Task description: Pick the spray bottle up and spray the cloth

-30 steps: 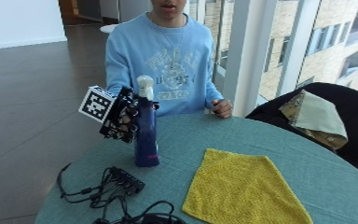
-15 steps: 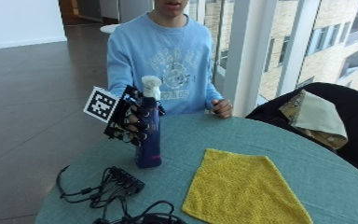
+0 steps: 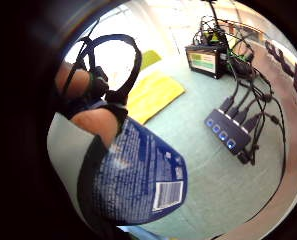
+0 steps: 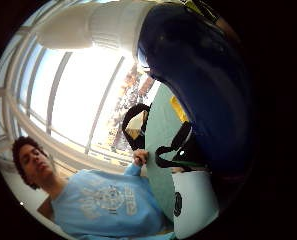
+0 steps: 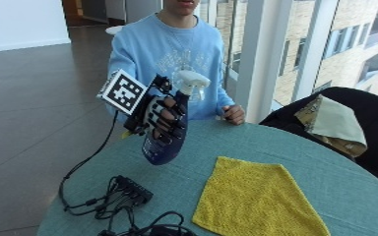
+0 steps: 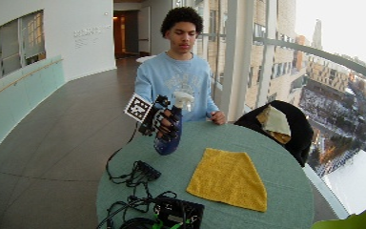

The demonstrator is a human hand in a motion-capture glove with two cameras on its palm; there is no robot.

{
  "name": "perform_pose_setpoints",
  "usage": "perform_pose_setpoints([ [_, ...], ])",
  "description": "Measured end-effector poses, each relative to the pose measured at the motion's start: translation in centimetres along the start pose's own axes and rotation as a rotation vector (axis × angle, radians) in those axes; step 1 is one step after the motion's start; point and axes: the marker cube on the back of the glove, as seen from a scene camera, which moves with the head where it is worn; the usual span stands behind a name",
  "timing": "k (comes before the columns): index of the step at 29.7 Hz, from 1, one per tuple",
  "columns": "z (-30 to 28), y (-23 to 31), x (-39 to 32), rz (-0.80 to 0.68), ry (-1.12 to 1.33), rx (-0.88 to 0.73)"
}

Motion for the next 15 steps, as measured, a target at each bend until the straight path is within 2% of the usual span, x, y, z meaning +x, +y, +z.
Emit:
perform_pose_setpoints([
  [7, 0.7, -4.2, -0.8, 0.082, 0.068, -0.316],
  [15, 1.7, -6.2, -0.4, 0.154, 0.152, -0.469],
])
